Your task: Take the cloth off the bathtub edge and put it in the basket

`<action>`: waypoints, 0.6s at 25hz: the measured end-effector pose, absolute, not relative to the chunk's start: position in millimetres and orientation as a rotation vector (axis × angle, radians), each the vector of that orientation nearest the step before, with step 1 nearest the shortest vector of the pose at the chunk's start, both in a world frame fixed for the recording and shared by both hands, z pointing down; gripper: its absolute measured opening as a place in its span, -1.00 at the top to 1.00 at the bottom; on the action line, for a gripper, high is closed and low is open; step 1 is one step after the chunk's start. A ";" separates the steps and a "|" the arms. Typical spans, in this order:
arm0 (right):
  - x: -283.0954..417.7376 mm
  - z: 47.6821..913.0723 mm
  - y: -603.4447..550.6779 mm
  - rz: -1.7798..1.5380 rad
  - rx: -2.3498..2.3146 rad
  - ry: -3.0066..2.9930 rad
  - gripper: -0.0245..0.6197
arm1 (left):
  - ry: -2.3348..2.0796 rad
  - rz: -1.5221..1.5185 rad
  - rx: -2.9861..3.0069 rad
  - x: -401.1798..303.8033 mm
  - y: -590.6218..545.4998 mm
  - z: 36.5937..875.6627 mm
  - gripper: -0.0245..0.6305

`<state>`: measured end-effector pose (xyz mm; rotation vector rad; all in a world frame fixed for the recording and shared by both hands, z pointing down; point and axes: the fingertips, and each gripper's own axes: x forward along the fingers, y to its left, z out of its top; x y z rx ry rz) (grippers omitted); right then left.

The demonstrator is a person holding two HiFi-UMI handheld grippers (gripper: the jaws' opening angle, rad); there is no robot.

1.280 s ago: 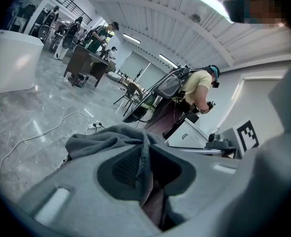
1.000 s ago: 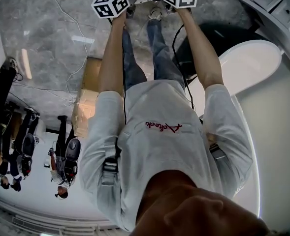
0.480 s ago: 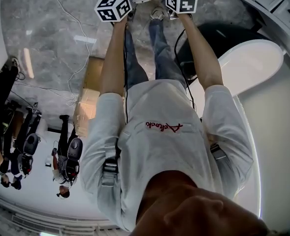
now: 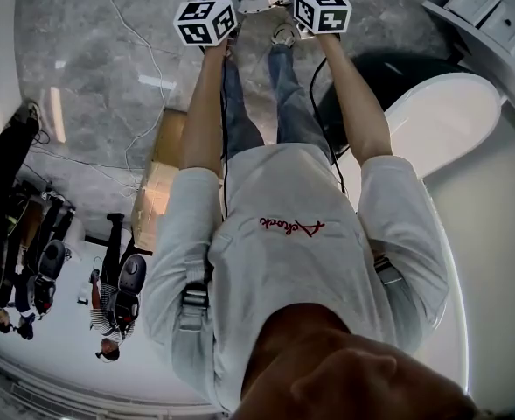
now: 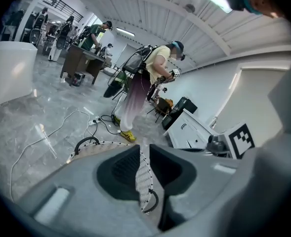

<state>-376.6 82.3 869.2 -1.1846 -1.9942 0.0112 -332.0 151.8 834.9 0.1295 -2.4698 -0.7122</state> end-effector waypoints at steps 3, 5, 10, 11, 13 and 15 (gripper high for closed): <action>-372.4 848.8 89.4 0.016 -1.211 -2.024 0.82 | -2.487 -0.674 0.138 -326.4 155.3 821.9 0.79; -370.6 835.4 91.2 0.022 -1.226 -2.041 0.91 | -2.502 -0.652 0.142 -324.2 156.0 811.2 0.85; -357.7 799.9 86.6 0.042 -1.276 -2.067 0.90 | -2.541 -0.631 0.140 -313.9 150.5 778.5 0.92; -354.3 792.6 86.0 0.044 -1.288 -2.072 0.90 | -2.551 -0.627 0.138 -311.0 149.9 771.8 0.92; -347.3 776.4 85.8 0.044 -1.313 -2.090 0.90 | -2.571 -0.616 0.131 -304.2 149.6 757.6 0.92; -342.1 759.5 84.6 0.045 -1.327 -2.118 0.90 | -2.591 -0.598 0.130 -297.3 148.4 742.4 0.92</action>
